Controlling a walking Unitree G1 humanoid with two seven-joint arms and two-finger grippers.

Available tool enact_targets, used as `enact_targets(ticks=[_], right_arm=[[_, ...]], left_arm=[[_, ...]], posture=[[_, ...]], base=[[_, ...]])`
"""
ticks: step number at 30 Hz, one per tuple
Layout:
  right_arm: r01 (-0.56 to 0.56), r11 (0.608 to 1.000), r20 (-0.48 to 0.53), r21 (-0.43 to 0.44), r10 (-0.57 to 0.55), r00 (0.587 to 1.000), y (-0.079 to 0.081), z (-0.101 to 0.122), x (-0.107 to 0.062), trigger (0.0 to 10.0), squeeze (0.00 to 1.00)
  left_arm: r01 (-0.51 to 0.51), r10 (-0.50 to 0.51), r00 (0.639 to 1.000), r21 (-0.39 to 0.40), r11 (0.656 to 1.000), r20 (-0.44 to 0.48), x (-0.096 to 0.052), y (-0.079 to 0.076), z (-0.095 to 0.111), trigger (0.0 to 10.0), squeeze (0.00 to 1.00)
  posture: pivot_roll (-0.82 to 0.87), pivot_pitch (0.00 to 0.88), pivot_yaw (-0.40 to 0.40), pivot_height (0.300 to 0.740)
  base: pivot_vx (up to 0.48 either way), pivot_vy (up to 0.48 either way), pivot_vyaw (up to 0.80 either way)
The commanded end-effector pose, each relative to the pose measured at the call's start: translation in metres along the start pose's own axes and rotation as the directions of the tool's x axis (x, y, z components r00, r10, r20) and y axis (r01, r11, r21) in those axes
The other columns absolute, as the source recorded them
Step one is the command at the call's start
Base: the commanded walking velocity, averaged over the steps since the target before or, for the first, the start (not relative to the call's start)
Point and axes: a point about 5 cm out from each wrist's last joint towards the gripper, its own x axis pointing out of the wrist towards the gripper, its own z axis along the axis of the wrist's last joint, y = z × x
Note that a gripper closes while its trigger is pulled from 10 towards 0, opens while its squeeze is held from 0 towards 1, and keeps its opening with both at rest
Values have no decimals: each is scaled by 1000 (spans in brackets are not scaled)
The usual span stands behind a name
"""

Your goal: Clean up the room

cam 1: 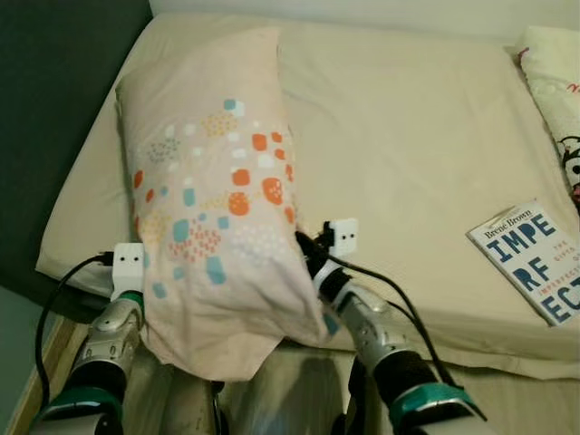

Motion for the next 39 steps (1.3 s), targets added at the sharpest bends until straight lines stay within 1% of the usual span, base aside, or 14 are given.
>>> enact_targets(ticks=[1,3,4,7,11,15,20,26,27,29,30,31,36,39], right_arm=[[-107,994,-105,13,107,989,23,-24,4,10000,0],[-158,987,-142,19,159,977,42,-34,9,10000,0],[-158,987,-142,19,159,977,42,-34,9,10000,0],[-172,985,-216,-2,168,962,62,-50,17,10000,0],[-154,988,-226,-19,146,963,74,-52,25,10000,0],[-142,990,-212,-22,134,968,86,-53,32,10000,0],[-120,992,-221,-42,108,969,86,-58,29,10000,0],[33,998,-190,-54,-42,981,52,-55,16,10000,0],[33,998,-190,-54,-42,981,52,-55,16,10000,0],[114,993,-149,-31,-118,982,26,-48,2,10000,0],[114,993,-149,-31,-118,982,26,-48,2,10000,0],[183,983,-105,-12,-183,977,6,-41,-10,10000,0],[257,966,-30,-14,-258,966,-15,-29,-27,10000,0],[380,925,121,-33,-373,920,-45,0,-60,10000,0]], left_arm=[[36,-36,998,-10,999,51,3,-8,10,10000,0],[-59,62,991,-26,998,118,2,25,31,10000,0],[-59,62,991,-26,998,118,2,25,31,10000,0],[-168,169,965,-23,986,199,-5,69,61,10000,0],[-239,233,939,-8,971,252,-11,96,85,10000,0],[-313,303,907,-14,950,293,-17,115,106,10000,0],[-280,261,922,27,960,285,-15,108,102,10000,0],[-155,117,977,216,964,179,-16,85,54,10000,0],[-155,117,977,216,964,179,-16,85,54,10000,0],[-214,176,971,258,942,164,-28,99,40,10000,0],[-214,176,971,258,942,164,-28,99,40,10000,0],[-295,248,949,263,919,196,-37,114,42,10000,0],[-357,278,910,236,904,308,-46,123,61,10000,0],[-304,169,857,213,929,488,-57,95,91,10000,0]], posture=[[180,188,20,571],[183,187,21,571],[183,187,21,571],[201,189,17,571],[213,186,13,571],[216,182,13,571],[223,174,16,571],[208,169,18,571],[208,169,18,571],[205,162,11,571],[205,162,11,571],[202,156,6,571],[200,148,5,571],[186,123,2,571]], base=[[0,0,0],[0,0,0],[0,0,0],[0,0,0],[0,0,0],[0,0,0],[0,0,0],[0,0,0],[0,0,0],[0,0,0],[0,0,0],[0,0,0],[0,0,0],[0,0,0]])
